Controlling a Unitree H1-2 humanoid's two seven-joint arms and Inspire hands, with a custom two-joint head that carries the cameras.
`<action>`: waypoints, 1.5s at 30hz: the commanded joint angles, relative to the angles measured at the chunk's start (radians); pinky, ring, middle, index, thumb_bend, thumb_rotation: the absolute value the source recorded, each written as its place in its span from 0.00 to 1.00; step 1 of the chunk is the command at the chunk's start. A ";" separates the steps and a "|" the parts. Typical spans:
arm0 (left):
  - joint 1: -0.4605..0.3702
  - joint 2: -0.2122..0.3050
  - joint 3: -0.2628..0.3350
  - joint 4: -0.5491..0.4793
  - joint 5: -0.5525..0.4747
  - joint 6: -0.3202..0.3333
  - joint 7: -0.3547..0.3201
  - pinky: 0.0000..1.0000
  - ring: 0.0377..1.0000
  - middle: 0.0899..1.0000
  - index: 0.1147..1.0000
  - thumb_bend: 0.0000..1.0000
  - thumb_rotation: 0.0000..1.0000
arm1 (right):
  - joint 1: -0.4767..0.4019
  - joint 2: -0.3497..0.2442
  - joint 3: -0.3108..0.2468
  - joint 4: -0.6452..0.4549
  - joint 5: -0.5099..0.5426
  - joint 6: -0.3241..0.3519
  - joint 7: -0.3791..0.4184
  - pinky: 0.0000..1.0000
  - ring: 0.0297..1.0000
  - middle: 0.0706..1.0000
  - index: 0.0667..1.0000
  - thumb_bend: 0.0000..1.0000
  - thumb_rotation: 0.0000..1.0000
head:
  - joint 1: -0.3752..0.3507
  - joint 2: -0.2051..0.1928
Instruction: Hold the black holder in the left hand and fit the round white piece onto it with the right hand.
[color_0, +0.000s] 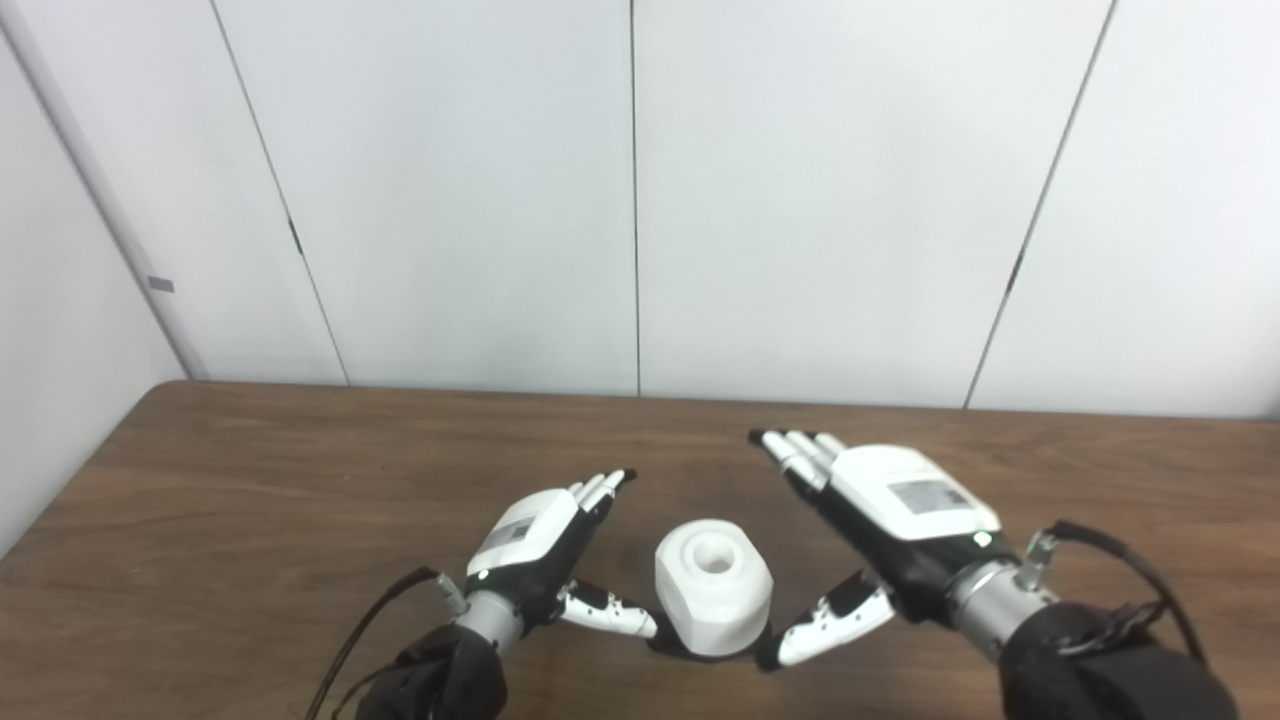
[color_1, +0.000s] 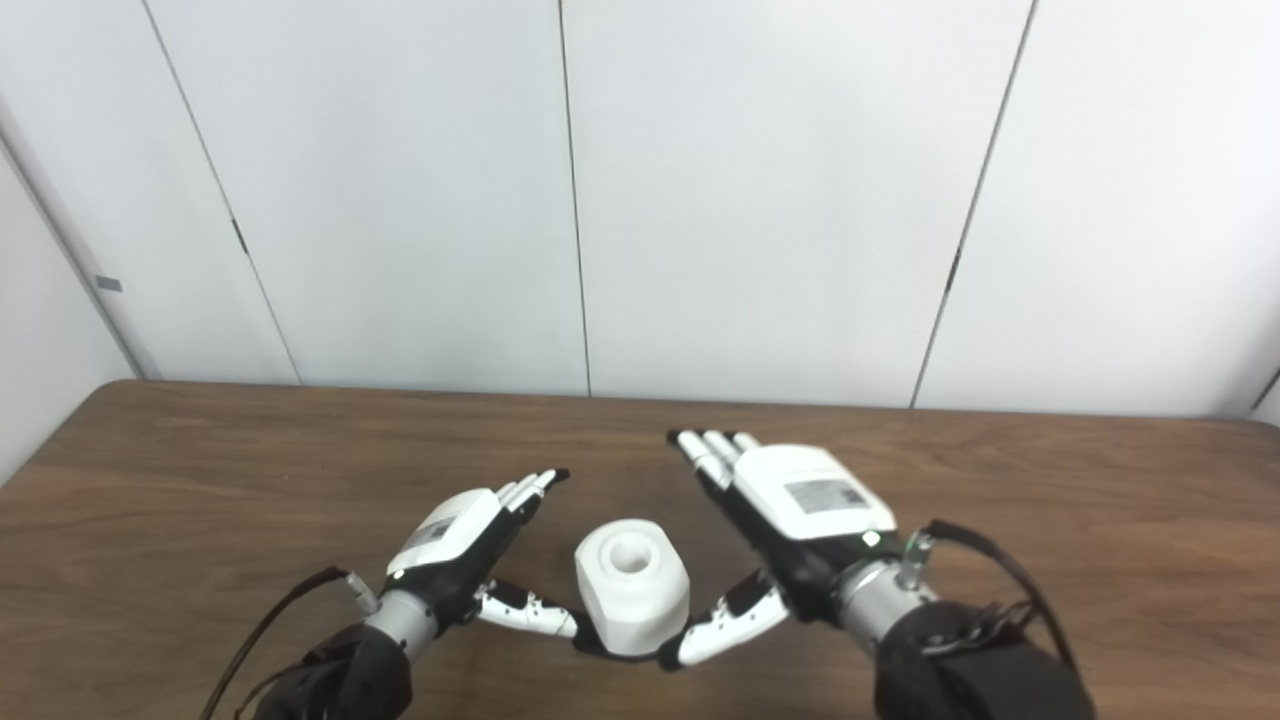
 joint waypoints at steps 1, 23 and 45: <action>-0.021 0.024 0.018 -0.040 -0.005 -0.013 0.013 1.00 1.00 1.00 1.00 1.00 0.36 | -0.045 -0.017 -0.031 -0.035 0.018 -0.006 -0.012 0.66 1.00 1.00 1.00 1.00 0.52 | 0.000 -0.001; 0.031 0.116 0.095 -0.137 -0.092 -0.033 -0.012 0.99 1.00 1.00 1.00 1.00 0.42 | 0.007 -0.123 -0.178 -0.031 0.114 0.037 -0.045 0.64 1.00 1.00 1.00 1.00 0.48 | 0.001 -0.015; 0.234 -0.028 0.404 -0.050 -0.546 -0.367 0.221 0.98 1.00 1.00 1.00 0.74 0.70 | 0.284 -0.094 -0.400 0.040 0.508 0.108 -0.439 0.70 1.00 1.00 1.00 1.00 0.53 | -0.019 -0.016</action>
